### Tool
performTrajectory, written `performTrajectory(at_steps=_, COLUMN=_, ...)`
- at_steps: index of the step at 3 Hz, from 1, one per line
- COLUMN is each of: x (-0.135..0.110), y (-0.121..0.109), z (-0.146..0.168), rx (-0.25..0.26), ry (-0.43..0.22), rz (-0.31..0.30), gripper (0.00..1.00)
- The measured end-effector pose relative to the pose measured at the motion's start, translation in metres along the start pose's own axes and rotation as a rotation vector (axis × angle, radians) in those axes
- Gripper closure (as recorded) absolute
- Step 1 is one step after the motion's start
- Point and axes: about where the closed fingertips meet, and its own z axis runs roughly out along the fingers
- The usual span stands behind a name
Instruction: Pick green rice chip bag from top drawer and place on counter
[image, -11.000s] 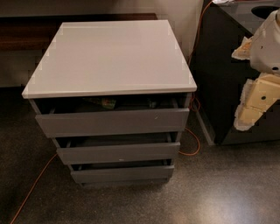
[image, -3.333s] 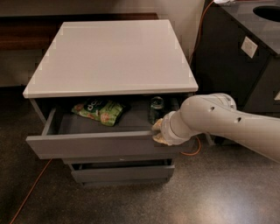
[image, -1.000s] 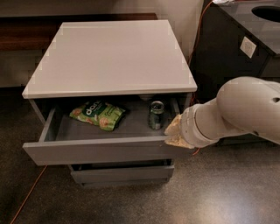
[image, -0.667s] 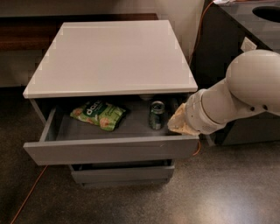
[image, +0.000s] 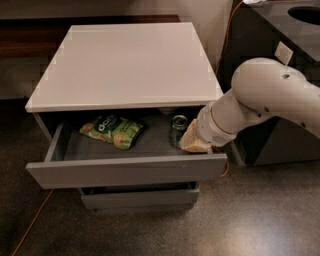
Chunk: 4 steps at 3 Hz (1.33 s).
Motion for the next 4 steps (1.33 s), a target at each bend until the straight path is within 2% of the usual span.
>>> performTrajectory(at_steps=1, x=-0.003, y=-0.006, z=0.035, rx=-0.017, ry=0.013, rz=0.002, gripper=1.0)
performTrajectory(at_steps=3, x=0.002, y=-0.032, z=0.103, rx=0.007, ry=0.079, rz=0.01, gripper=1.0)
performTrajectory(at_steps=4, x=0.003, y=-0.042, z=0.119, rx=0.017, ry=0.096, rz=0.013, gripper=1.0)
